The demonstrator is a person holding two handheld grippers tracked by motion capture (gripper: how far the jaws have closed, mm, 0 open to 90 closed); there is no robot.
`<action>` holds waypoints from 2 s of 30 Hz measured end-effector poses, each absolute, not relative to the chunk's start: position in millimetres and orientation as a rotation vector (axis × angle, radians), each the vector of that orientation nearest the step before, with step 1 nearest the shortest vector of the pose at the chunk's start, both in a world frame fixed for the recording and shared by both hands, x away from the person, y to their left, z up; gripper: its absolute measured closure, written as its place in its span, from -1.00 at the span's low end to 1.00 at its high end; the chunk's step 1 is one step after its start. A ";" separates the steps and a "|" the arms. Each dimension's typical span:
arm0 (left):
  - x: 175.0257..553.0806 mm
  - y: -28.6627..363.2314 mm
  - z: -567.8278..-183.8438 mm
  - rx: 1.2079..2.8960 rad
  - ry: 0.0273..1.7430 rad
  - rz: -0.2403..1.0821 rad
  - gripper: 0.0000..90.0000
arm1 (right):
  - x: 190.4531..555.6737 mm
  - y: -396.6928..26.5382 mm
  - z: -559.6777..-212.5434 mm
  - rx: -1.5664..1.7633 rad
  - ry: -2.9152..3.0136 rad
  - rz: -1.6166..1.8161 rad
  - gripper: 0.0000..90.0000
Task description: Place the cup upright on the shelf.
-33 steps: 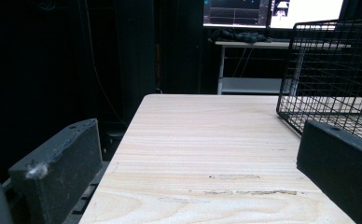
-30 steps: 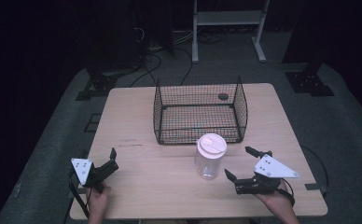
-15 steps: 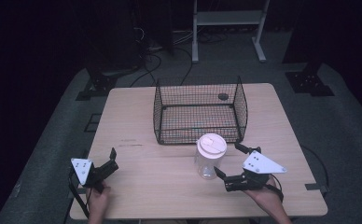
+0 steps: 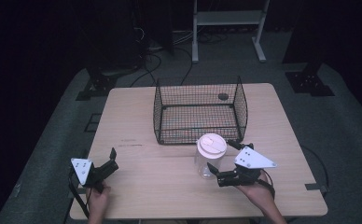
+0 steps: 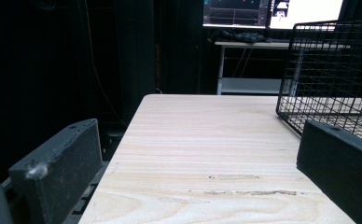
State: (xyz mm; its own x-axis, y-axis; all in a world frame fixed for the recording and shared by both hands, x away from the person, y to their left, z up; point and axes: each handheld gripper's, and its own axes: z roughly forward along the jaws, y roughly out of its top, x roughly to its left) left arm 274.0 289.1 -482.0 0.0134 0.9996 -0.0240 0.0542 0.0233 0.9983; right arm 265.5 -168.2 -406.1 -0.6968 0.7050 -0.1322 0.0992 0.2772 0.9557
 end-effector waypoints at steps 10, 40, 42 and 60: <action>274.2 289.3 -482.0 1.237 1.249 1.154 -1.00 | 275.6 -157.0 -406.2 0.732 1.986 1.450 -0.99; 274.1 289.3 -482.0 1.238 1.248 1.152 -1.00 | 277.8 -146.6 -406.3 0.703 1.972 1.411 -0.91; 274.1 289.3 -482.0 1.238 1.247 1.152 -1.00 | 277.9 -147.1 -404.7 0.703 1.968 1.417 -0.91; 274.2 289.0 -482.0 1.239 1.247 1.154 -1.00 | 290.0 -147.2 -349.6 0.671 1.950 1.478 -0.91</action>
